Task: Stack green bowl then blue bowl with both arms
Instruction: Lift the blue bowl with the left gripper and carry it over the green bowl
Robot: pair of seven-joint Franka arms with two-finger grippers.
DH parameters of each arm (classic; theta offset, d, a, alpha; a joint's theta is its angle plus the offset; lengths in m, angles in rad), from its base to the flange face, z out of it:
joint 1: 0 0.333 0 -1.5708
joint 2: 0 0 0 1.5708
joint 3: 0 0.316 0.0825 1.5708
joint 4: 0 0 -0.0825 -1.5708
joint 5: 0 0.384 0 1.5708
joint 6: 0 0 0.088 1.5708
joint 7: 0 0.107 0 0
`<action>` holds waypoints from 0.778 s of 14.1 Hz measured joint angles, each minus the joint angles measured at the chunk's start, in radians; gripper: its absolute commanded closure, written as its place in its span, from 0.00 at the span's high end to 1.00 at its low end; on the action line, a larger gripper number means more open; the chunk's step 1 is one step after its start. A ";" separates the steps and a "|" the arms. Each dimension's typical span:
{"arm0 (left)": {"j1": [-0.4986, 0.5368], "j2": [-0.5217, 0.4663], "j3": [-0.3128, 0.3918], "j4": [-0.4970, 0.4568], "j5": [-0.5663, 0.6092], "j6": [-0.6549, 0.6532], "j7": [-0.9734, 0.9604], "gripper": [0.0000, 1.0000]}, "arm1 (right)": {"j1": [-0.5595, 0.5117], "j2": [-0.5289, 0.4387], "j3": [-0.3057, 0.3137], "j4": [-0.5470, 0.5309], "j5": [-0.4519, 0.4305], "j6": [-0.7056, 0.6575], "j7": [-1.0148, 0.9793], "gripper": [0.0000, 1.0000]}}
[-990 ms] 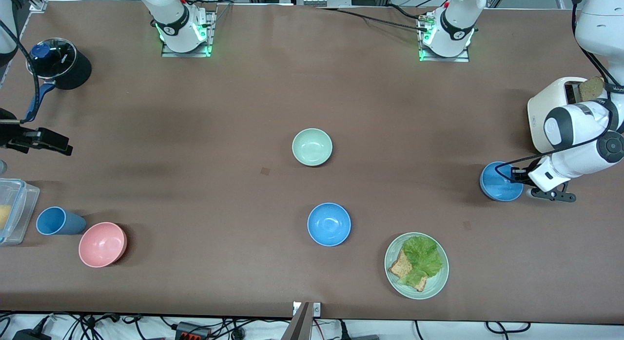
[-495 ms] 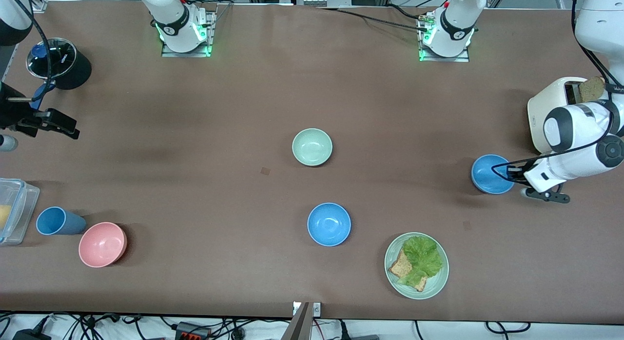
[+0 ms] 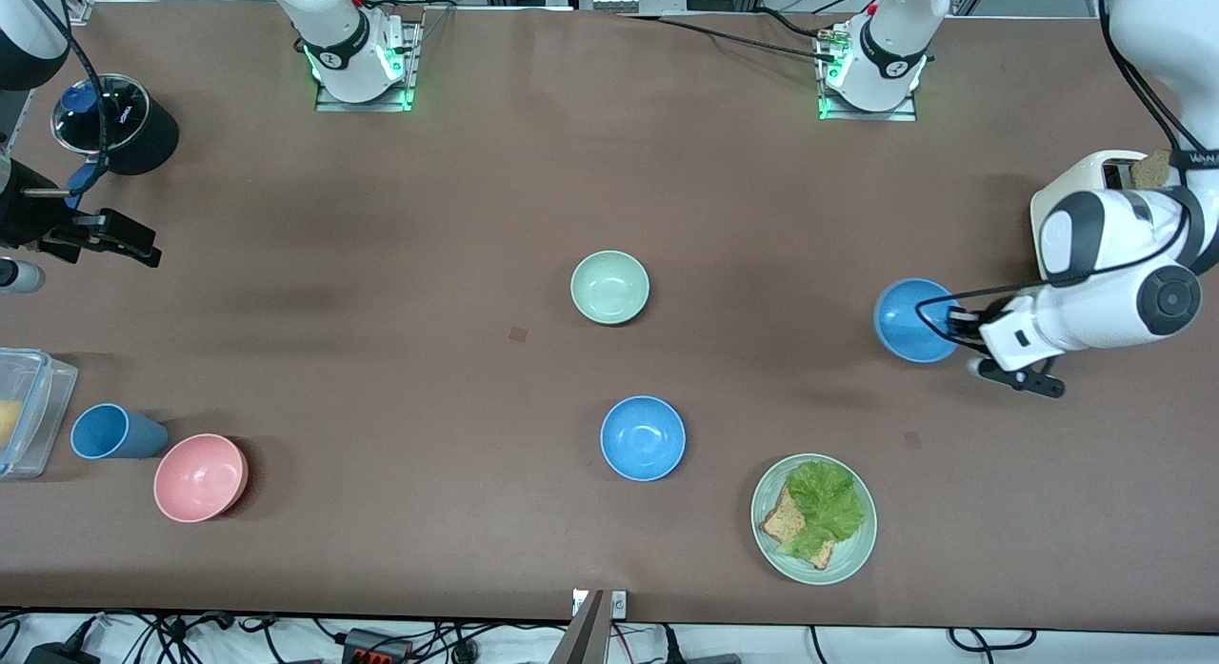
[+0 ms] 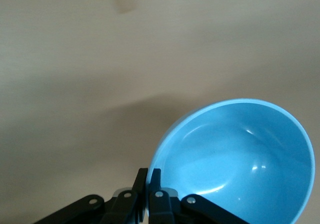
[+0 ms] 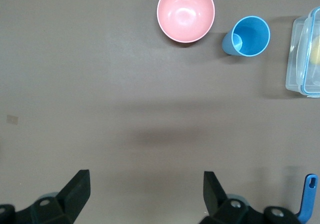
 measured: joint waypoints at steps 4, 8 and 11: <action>-0.003 -0.050 -0.185 0.000 -0.093 -0.040 -0.291 0.00 | 0.000 0.000 0.000 -0.005 0.000 0.001 0.000 1.00; -0.046 -0.045 -0.358 -0.005 -0.095 0.019 -0.709 0.00 | 0.000 0.000 0.000 -0.006 0.000 0.001 0.000 1.00; -0.162 -0.011 -0.370 -0.014 -0.095 0.153 -0.980 0.00 | 0.000 -0.002 0.000 -0.006 0.000 0.001 0.000 1.00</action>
